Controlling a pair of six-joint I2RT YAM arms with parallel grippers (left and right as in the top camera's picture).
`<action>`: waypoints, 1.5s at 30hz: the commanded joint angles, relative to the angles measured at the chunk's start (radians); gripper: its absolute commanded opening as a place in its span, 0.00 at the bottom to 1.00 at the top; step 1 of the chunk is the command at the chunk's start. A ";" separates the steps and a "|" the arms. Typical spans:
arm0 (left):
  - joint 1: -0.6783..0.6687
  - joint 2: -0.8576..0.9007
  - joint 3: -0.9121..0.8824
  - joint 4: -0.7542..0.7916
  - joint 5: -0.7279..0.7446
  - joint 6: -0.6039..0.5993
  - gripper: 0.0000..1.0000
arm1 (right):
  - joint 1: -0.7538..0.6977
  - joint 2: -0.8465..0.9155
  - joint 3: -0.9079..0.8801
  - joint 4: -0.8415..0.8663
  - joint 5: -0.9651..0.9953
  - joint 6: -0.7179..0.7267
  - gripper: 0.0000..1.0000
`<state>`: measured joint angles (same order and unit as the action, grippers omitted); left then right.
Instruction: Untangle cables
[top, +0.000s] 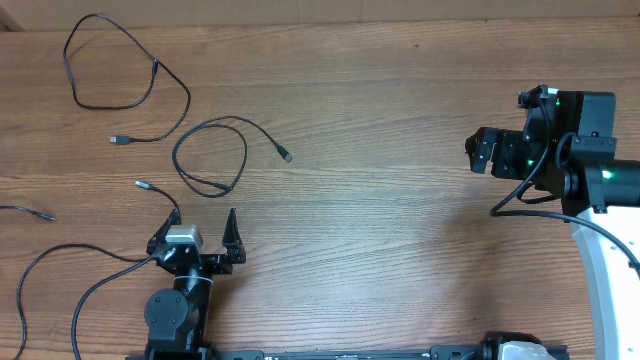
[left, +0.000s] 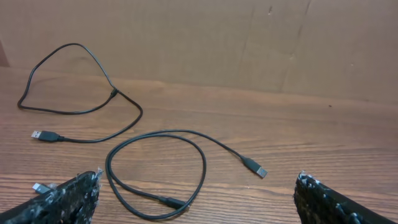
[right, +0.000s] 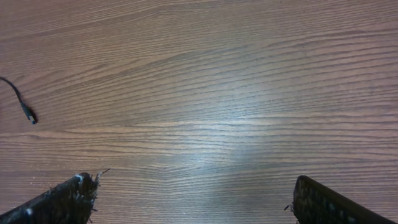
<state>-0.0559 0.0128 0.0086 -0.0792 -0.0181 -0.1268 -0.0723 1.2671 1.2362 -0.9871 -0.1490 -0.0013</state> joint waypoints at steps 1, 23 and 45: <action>0.011 -0.009 -0.003 0.001 0.011 0.011 1.00 | 0.001 -0.009 0.027 0.005 0.010 -0.007 1.00; 0.011 -0.008 -0.003 0.001 0.011 0.011 1.00 | 0.000 -0.017 0.027 0.005 0.010 -0.007 1.00; 0.011 -0.008 -0.003 0.001 0.011 0.011 1.00 | -0.001 -0.415 -0.370 0.757 -0.106 0.001 1.00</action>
<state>-0.0559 0.0128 0.0086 -0.0788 -0.0181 -0.1268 -0.0723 0.9218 0.9756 -0.3325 -0.2138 0.0002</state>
